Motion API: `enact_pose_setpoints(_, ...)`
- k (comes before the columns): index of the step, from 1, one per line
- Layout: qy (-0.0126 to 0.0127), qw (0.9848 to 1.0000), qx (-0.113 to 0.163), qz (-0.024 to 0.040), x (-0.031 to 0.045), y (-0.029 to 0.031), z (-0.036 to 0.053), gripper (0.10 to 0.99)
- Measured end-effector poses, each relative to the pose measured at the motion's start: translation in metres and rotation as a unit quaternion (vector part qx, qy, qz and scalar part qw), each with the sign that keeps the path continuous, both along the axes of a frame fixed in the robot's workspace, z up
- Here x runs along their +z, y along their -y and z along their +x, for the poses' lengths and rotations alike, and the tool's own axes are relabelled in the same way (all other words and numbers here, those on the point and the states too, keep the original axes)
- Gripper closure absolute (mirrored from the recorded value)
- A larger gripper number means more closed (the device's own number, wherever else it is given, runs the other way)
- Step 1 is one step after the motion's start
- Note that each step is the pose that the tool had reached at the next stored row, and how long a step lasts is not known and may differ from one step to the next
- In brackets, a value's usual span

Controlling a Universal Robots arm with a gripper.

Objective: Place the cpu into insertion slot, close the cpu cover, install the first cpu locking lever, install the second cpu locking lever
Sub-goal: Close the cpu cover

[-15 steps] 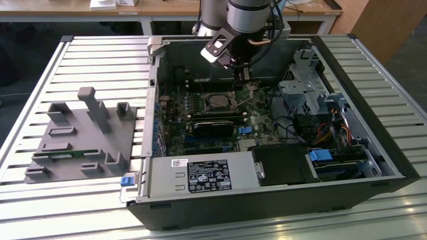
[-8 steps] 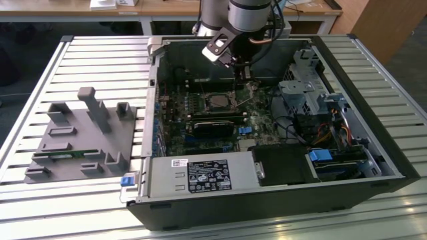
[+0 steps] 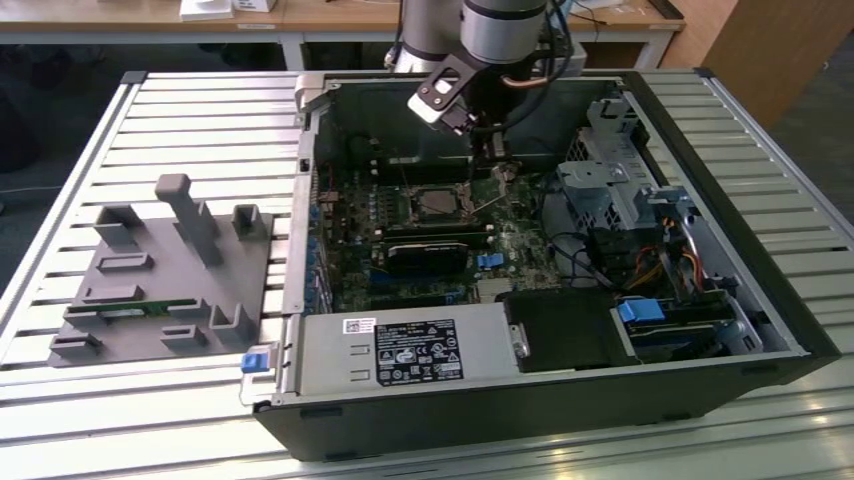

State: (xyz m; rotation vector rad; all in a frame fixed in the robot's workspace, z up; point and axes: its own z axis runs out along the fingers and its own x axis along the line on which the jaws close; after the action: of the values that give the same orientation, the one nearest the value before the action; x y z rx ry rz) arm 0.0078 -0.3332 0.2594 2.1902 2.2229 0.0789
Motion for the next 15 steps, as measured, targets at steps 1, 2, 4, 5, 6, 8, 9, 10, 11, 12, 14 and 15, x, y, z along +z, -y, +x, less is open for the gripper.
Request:
enact_pose_setpoints(1, 0.0000, 1.0000, 0.000, 0.0000, 0.0000, 0.0000, 0.0005, 0.980)
enact_pose_setpoints(2, 0.0000, 1.0000, 0.000, 0.0000, 0.0000, 0.0000, 0.0006, 0.980)
enact_pose_setpoints(4, 0.0000, 1.0000, 0.000, 0.0000, 0.0000, 0.0000, 0.0014, 0.980)
enact_pose_setpoints(5, 0.0000, 1.0000, 0.000, 0.0000, 0.0000, 0.0000, 0.0021, 0.980)
enact_pose_setpoints(6, 0.0000, 1.0000, 0.000, 0.0000, 0.0000, 0.0000, 0.0027, 0.980)
enact_pose_setpoints(8, -0.0001, 1.0000, 0.000, 0.0000, 0.0000, 0.0000, 0.0038, 0.980)
enact_pose_setpoints(9, -0.0001, 1.0000, 0.000, 0.0000, 0.0000, 0.0000, 0.0040, 0.980)
enact_pose_setpoints(10, -0.0001, 1.0000, 0.000, 0.0000, 0.0000, 0.0000, 0.0043, 0.980)
enact_pose_setpoints(11, -0.0001, 1.0000, 0.000, 0.0000, 0.0000, 0.0000, 0.0044, 0.980)
enact_pose_setpoints(12, -0.0001, 1.0000, 0.000, 0.0000, 0.0000, 0.0000, 0.0046, 0.980)
enact_pose_setpoints(14, -0.0001, 1.0000, 0.000, 0.0000, -0.0001, 0.0000, 0.0048, 0.980)
enact_pose_setpoints(15, -0.0001, 1.0000, 0.000, 0.0000, -0.0001, 0.0000, 0.0051, 0.980)
